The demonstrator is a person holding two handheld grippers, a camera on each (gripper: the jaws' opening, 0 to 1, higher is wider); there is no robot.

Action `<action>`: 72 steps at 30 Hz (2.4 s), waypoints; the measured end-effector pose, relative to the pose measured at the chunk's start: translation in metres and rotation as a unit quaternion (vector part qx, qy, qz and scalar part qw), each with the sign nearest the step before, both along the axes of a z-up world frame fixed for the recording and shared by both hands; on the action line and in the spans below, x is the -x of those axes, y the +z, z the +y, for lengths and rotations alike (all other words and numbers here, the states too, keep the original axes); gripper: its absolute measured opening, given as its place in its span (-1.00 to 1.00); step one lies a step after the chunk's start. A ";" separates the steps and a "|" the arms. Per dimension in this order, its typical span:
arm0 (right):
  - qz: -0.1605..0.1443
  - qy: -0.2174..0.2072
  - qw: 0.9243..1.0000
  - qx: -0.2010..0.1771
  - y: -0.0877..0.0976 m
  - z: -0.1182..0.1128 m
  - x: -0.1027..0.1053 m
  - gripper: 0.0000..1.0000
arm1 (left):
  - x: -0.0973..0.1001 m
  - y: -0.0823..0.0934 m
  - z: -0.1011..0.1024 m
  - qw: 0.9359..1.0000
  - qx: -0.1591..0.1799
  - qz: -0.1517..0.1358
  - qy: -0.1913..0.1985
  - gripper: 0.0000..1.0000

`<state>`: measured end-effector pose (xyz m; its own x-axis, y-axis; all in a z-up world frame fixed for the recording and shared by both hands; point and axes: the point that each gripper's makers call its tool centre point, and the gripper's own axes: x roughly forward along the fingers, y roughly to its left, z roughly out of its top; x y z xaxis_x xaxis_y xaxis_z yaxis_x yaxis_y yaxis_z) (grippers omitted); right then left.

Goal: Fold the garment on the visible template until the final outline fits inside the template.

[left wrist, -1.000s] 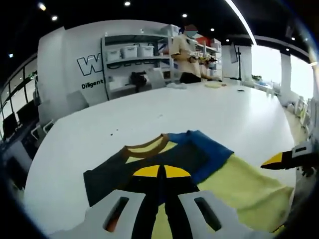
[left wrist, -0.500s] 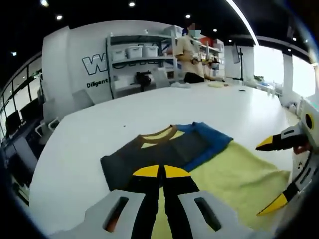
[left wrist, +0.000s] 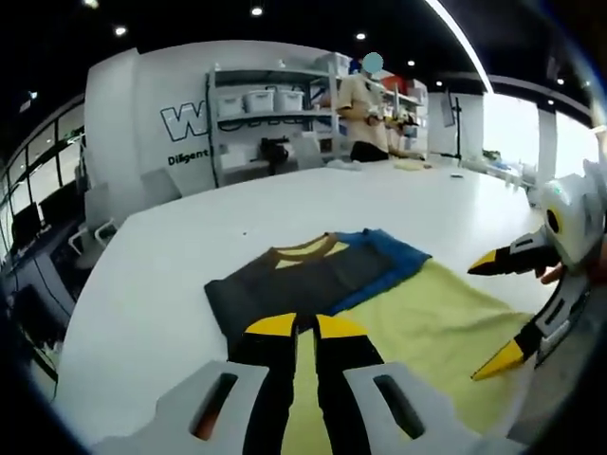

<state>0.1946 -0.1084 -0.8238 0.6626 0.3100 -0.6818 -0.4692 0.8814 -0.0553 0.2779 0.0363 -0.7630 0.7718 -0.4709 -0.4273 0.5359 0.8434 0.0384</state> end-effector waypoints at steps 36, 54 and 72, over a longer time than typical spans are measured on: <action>-0.006 -0.006 1.000 0.010 0.014 -0.012 0.014 0.87 | 0.081 -0.026 0.059 0.996 -0.006 0.084 0.001 -0.39; 0.004 -0.020 1.000 0.018 0.012 -0.024 0.035 0.84 | 0.107 -0.029 0.057 0.995 -0.015 0.098 -0.016 -0.45; 0.046 -0.037 0.998 0.017 0.002 -0.041 0.053 0.56 | 0.117 -0.048 0.072 0.987 -0.025 0.157 -0.003 -0.49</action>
